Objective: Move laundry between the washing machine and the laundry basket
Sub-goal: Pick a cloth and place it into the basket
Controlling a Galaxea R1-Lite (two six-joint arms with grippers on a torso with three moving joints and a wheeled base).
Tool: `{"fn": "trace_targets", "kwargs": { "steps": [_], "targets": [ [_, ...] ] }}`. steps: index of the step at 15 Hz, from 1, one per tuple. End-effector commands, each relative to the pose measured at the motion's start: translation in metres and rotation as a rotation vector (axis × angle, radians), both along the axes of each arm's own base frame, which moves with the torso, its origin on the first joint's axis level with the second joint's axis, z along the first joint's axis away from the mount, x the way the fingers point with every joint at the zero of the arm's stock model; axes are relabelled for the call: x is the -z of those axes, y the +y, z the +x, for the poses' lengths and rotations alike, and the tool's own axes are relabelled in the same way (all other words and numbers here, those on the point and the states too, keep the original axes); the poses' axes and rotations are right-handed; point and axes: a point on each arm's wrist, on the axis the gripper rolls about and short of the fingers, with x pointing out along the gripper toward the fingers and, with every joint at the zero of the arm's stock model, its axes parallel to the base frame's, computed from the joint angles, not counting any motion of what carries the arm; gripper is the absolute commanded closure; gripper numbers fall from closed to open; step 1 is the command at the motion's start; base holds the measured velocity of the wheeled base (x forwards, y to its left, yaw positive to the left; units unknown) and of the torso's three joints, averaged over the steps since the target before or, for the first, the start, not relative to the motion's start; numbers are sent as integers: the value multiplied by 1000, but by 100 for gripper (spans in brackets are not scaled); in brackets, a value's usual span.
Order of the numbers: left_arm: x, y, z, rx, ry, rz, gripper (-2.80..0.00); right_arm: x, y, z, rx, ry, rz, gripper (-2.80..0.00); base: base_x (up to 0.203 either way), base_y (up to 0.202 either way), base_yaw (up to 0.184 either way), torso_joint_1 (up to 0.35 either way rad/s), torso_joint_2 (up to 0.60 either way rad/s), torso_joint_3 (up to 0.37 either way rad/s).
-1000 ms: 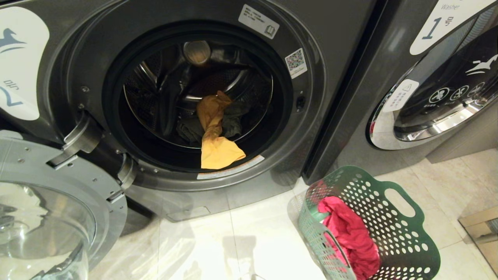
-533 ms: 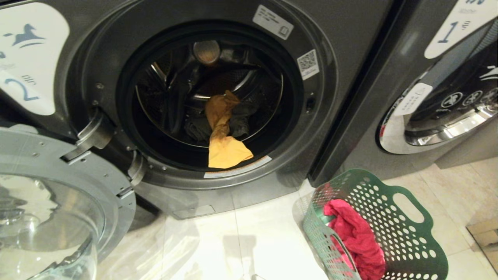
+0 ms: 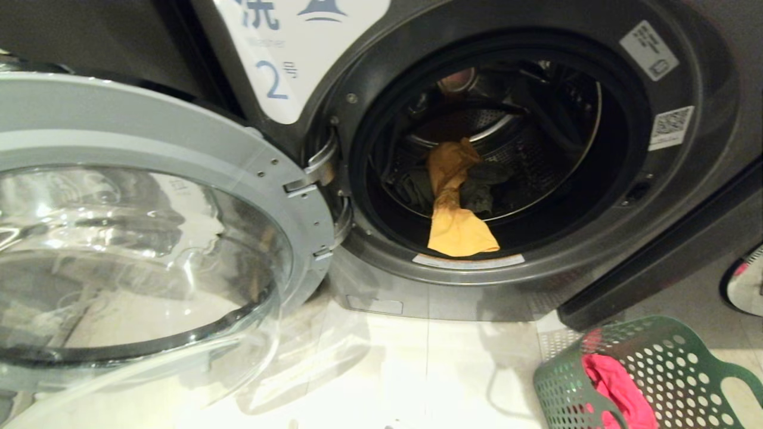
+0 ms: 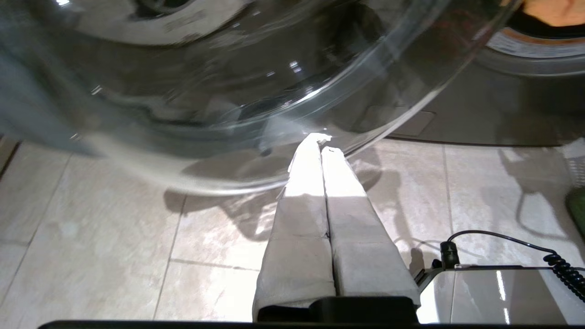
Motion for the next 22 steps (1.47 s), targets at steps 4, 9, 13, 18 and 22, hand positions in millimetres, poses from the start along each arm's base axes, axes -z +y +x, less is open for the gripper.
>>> {"fn": "trace_targets", "kwargs": {
  "steps": [4,9,13,18,22],
  "targets": [
    [0,0,0,-1,0,0,0,11,1,4,-2,47,-21,-280,0,-8,177,3,0,2],
    [0,0,0,0,0,0,0,44,4,17,5,185,-63,-280,0,-4,95,0,2,3],
    [0,0,0,0,0,0,0,69,7,29,3,292,-106,-280,0,0,0,0,0,0],
    [0,0,0,0,0,0,0,107,14,59,-1,361,-121,-280,0,0,0,0,0,0],
    [0,0,0,0,0,0,0,140,27,104,-15,322,-117,-280,0,0,0,0,0,0]
  ]
}}
